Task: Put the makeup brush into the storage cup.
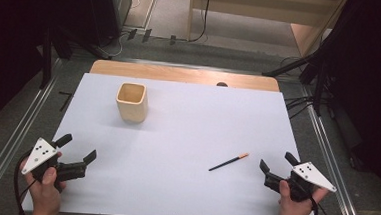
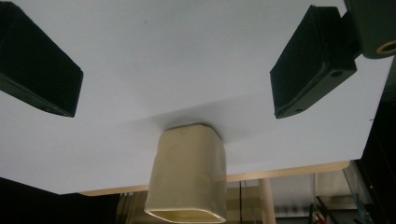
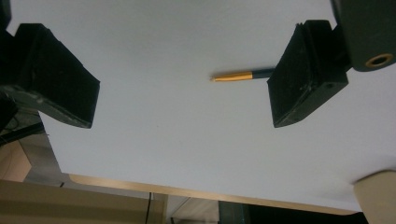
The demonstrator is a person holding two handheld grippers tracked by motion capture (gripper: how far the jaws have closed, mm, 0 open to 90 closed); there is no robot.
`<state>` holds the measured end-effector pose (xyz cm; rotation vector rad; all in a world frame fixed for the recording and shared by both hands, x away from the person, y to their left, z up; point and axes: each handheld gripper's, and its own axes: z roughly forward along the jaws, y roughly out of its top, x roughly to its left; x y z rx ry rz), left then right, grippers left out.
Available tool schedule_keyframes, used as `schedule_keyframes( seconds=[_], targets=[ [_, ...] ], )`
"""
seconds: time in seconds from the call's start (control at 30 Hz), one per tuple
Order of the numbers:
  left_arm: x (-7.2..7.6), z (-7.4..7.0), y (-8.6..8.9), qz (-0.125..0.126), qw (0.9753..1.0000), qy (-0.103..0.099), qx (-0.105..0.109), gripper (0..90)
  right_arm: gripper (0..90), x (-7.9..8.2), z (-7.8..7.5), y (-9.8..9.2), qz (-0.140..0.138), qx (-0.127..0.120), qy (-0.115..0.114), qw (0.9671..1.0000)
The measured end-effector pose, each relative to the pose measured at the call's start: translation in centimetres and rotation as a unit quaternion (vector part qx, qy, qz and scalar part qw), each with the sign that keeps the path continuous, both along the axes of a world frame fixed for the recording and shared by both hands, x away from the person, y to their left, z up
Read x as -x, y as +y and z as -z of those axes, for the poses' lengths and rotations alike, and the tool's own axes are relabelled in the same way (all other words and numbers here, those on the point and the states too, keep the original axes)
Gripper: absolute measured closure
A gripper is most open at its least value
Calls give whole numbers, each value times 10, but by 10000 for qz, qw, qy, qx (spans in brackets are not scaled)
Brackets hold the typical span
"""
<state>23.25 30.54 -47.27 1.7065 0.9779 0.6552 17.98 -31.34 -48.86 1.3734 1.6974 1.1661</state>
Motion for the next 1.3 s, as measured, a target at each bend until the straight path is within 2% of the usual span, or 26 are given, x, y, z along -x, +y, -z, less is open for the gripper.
schedule_keyframes(
  seconds=[0.33, 0.43, 0.6, 0.87, 1.07, 1.1, 1.13, 1.3],
  targets=[
    [3, 1, -9, 95, 9999, -5, -103, 33, 100, 0, -6, 9, -174, 128, 23, 9998],
    [3, 1, -10, 102, 9999, -3, -79, 33, 101, -1, -10, 12, -222, 74, 6, 9997],
    [4, 0, -10, 122, 9999, -21, -41, 33, 106, -8, -16, 22, -334, 149, 80, 9993],
    [4, 0, -10, 155, 9999, -21, -41, 33, 114, -27, -28, 40, -638, 339, 354, 9968],
    [4, 0, -12, 186, 9998, -12, -67, 33, 120, -41, -37, 48, -790, 454, 454, 9948],
    [4, 0, -12, 201, 9998, -3, -67, 33, 124, -48, -41, 52, -889, 539, 503, 9933],
    [4, 0, -12, 201, 9998, -3, -67, 33, 124, -48, -41, 52, -889, 539, 503, 9933],
    [4, 0, -14, 241, 9997, -1, -86, 33, 133, -66, -47, 62, -1083, 705, 696, 9892]
  ],
)
